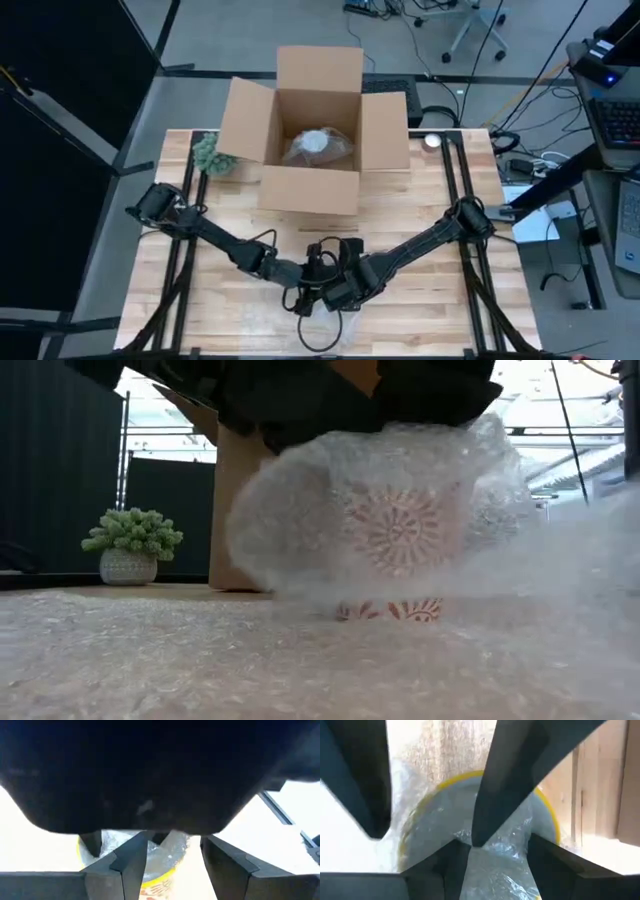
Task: Wrap mug
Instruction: Wrap the yellow patterned mug with bubble wrap
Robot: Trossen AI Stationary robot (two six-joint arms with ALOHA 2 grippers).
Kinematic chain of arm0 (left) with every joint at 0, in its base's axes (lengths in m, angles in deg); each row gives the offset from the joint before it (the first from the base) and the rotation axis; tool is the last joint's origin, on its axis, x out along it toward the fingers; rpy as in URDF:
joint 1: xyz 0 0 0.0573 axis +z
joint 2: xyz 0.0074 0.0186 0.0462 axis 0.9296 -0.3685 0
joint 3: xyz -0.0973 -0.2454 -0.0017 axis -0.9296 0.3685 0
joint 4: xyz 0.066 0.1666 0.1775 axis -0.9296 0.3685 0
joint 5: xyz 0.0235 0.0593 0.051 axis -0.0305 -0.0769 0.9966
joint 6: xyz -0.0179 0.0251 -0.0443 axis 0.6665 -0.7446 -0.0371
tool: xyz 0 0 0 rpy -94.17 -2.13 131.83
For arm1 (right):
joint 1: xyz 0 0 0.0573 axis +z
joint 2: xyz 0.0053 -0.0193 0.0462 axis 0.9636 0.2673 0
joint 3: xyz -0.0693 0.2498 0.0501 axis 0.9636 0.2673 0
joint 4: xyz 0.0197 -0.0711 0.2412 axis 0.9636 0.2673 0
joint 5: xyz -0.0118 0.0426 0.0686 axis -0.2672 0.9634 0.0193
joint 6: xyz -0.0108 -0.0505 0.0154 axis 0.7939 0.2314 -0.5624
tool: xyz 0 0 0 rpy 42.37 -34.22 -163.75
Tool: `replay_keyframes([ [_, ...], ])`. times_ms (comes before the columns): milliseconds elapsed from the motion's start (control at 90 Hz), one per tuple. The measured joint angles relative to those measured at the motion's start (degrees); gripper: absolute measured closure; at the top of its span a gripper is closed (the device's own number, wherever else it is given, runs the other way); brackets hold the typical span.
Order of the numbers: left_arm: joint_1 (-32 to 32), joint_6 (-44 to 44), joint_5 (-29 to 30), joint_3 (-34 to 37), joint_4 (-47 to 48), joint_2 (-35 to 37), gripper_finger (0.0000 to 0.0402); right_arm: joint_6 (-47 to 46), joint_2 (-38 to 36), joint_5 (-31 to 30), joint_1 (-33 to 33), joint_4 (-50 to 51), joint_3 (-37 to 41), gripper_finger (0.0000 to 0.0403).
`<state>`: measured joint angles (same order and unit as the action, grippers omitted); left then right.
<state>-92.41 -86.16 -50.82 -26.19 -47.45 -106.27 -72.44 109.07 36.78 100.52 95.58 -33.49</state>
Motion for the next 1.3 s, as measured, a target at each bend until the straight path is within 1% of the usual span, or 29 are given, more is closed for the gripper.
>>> replay_keyframes([
  [67, 0.0, 0.2, -0.3, 0.0, 0.4, -0.1, 0.0228, -0.2, 0.0, -0.2, 0.1, 2.9, -1.4, 0.0222],
  [100, 0.0, -0.1, -0.1, 0.2, 0.3, -0.1, 0.0228, -0.2, -0.2, -1.3, 0.1, 2.9, -2.4, 0.0222],
  [222, 0.1, 0.3, -0.4, 0.1, 0.4, -0.2, 0.0228, -0.1, -0.7, -2.0, 0.0, 4.8, -5.4, 0.0222],
  [467, 0.1, 0.3, -0.4, 0.0, 0.4, -0.2, 0.0228, 0.5, -0.5, -1.8, 0.2, 7.4, -11.8, 0.0222],
  [567, 0.1, 0.2, -0.4, 0.0, 0.5, -0.2, 0.0228, 0.2, -0.5, 0.7, 1.2, 8.7, -13.4, 0.0222],
  [667, 0.1, 0.3, -0.4, 0.1, 0.4, -0.2, 0.0228, -0.9, -0.5, 3.1, 2.2, 8.8, -13.4, 0.0222],
  [822, 0.1, 0.3, -0.4, 0.1, 0.5, -0.2, 0.0228, -1.7, -0.5, 3.2, 3.3, 4.7, -9.0, 0.0222],
  [933, 0.1, 0.3, -0.4, 0.1, 0.2, -0.2, 0.0228, -2.1, -0.5, 3.0, 2.8, 0.4, -4.0, 0.0222],
  [1033, 0.0, 0.3, -0.4, 0.1, -0.1, -0.3, 0.0228, -2.8, -0.5, 6.0, 1.8, -4.2, 0.4, 0.0222],
  [1122, 0.0, 0.4, -0.4, 0.2, -0.3, -0.3, 0.0228, -2.8, -0.6, 8.7, 1.4, -10.2, 4.6, 0.0222],
  [1300, 0.0, 0.4, -0.4, 0.2, -0.5, -0.3, 0.0228, -2.8, -0.6, 9.4, 1.0, -16.3, 10.1, 0.0222],
])
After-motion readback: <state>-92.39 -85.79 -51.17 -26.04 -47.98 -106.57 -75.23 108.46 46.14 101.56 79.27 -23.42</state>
